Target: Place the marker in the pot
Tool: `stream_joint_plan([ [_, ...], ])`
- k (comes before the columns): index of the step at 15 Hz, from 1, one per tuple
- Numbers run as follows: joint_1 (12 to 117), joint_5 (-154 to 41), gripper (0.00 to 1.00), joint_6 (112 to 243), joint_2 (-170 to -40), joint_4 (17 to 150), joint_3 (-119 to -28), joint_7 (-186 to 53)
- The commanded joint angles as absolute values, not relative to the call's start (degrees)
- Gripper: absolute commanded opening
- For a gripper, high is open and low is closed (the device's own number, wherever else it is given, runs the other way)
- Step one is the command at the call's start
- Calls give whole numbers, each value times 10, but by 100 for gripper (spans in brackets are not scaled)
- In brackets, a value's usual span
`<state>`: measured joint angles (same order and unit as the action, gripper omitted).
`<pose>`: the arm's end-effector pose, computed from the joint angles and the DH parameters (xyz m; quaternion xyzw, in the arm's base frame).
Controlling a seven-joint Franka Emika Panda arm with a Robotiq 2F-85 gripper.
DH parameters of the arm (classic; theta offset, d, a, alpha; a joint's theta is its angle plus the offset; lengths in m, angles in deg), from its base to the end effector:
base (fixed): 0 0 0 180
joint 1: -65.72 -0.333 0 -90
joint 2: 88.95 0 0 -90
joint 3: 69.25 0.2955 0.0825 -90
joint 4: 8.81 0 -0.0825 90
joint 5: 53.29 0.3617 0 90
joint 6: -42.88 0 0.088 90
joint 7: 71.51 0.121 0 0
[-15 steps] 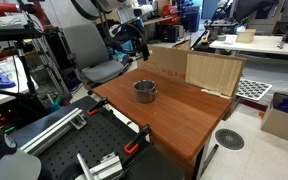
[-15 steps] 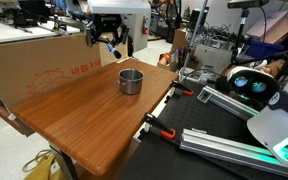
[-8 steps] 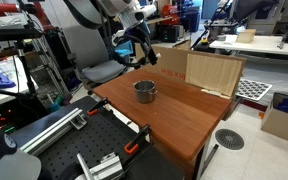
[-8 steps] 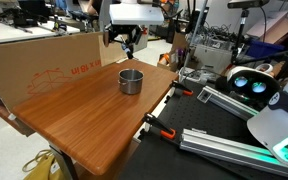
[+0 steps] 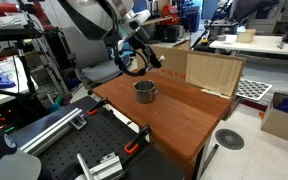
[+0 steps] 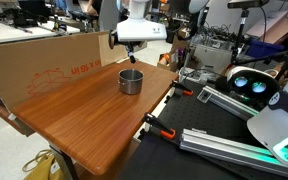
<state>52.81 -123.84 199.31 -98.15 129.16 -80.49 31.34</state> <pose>0.4815 0.0427 0.2359 0.9078 -0.3007 0.2628 0.1281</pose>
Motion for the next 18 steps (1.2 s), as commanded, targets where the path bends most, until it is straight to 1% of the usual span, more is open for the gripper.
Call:
stream_joint_plan([
  [1, 514, -1309, 1, 1974, -1001, 1289, -807, 393],
  [4, 501, -1341, 1, 1952, -1030, 1282, -806, 430],
  [10, 491, -1334, 1, 1925, -1077, 1272, -805, 436],
  [11, 491, -1328, 29, 1922, -1081, 1271, -804, 431],
  [12, 491, -1326, 30, 1919, -1084, 1269, -804, 430],
  [13, 492, -1325, 35, 1921, -1085, 1268, -804, 430],
  [18, 493, -1325, 72, 1926, -1084, 1268, -803, 430],
])
